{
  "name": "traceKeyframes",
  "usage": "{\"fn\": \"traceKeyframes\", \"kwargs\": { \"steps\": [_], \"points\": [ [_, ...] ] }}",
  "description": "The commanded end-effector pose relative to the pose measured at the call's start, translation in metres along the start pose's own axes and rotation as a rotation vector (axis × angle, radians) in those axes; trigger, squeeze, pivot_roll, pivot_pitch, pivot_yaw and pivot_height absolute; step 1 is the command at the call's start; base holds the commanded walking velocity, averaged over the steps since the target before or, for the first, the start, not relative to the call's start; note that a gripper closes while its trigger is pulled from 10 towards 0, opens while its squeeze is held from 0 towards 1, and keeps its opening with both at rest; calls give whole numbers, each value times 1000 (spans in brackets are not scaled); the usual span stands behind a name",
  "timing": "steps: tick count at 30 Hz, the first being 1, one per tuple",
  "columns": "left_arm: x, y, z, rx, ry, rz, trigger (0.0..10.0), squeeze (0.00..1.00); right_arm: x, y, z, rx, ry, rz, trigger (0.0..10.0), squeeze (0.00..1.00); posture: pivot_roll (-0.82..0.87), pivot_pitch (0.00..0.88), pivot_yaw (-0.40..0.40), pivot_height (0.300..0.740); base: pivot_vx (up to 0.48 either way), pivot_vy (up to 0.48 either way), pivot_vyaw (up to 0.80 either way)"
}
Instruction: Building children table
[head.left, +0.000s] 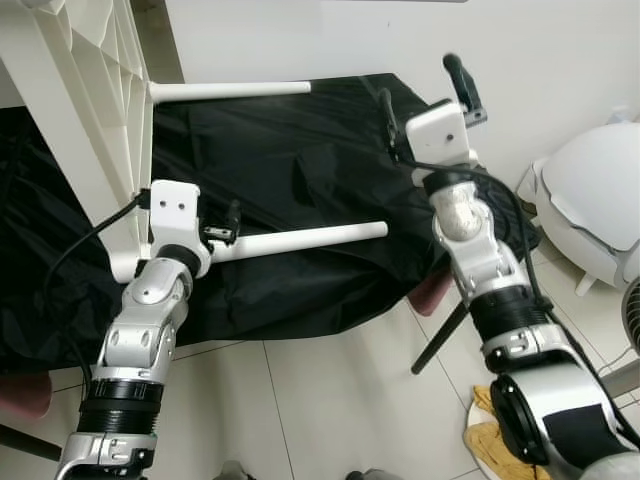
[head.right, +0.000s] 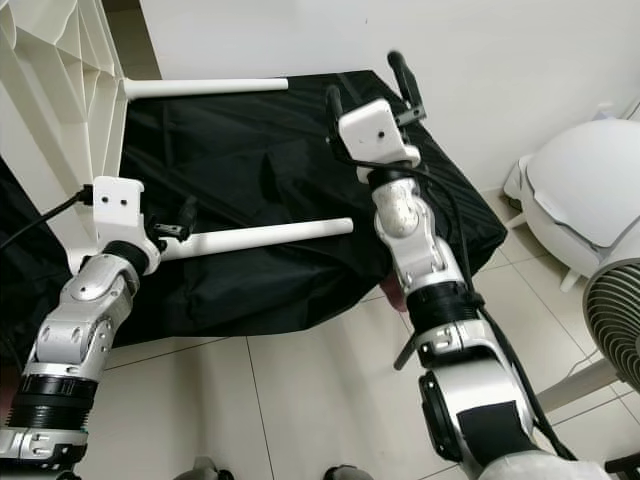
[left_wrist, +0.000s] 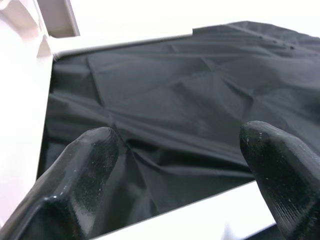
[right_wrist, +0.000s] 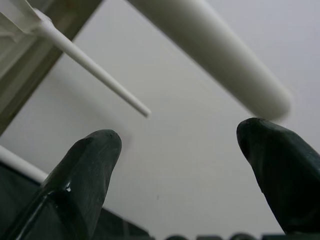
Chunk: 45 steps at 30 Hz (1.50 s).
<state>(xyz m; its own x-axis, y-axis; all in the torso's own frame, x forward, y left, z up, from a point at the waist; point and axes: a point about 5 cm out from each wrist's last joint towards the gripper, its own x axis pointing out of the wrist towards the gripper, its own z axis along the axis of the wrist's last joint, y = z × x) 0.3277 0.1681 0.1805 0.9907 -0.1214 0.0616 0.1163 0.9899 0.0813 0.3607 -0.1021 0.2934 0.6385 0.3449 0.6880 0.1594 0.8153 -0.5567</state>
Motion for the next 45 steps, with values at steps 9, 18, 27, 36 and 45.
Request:
{"fn": "traceKeyframes", "kwargs": {
  "steps": [9,18,27,36,45],
  "points": [
    [-6,-4,-6,14,45,-49,10000,0,13,22,22,-87,-144,80,10000,0,29,110,-15,740,0,0,0],
    [-9,-4,-6,25,53,-49,10000,0,26,39,30,-271,-202,72,10000,0,38,135,-16,740,0,0,0],
    [-9,-3,-3,46,59,-51,10000,0,46,33,35,-581,-265,-128,10000,0,54,161,-10,740,0,0,0],
    [-12,-1,-3,49,67,-43,10000,0,42,40,35,-692,-361,-185,10000,0,61,168,-13,740,0,0,0],
    [-12,0,-3,54,71,-39,10000,0,29,59,28,-702,-396,-134,10000,0,59,165,-10,740,0,0,0]
  ]
}}
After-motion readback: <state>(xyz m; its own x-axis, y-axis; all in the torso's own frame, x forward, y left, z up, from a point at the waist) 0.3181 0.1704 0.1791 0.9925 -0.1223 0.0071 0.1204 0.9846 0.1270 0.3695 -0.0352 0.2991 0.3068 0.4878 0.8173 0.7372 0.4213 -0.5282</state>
